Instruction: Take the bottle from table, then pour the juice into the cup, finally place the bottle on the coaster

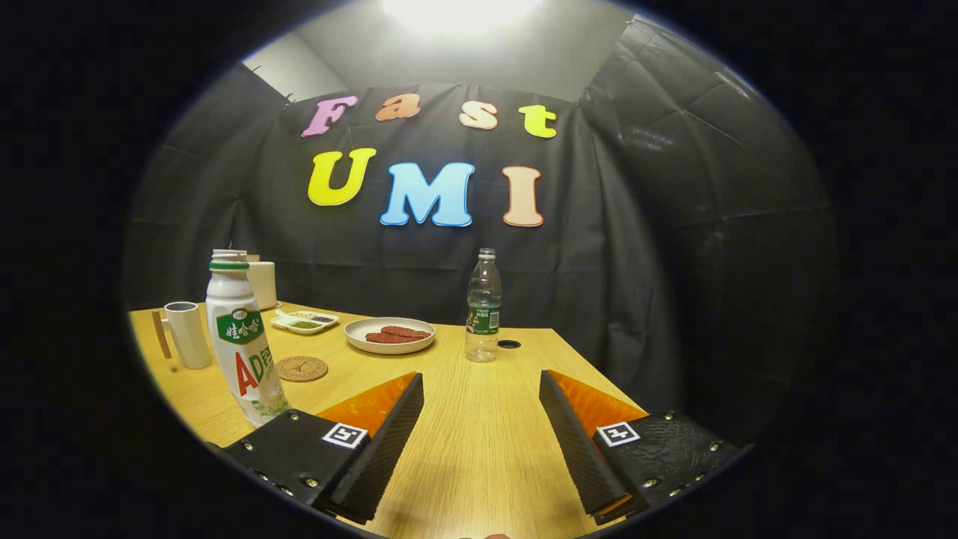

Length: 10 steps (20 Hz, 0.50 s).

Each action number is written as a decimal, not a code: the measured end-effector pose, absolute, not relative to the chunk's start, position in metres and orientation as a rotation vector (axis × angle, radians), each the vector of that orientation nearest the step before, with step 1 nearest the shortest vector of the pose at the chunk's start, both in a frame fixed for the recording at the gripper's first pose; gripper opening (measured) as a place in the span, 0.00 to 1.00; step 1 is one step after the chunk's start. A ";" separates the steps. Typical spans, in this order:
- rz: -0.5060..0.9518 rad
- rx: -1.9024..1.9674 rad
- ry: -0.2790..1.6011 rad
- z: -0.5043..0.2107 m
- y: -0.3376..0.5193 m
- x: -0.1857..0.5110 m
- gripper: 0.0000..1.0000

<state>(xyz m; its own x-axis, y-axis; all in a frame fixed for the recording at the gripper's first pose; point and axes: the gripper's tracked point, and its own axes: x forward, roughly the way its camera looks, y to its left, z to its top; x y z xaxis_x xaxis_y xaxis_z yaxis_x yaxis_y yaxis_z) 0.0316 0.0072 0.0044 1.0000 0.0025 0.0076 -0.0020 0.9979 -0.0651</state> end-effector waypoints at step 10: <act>0.015 -0.153 -0.112 0.035 0.022 0.060 0.95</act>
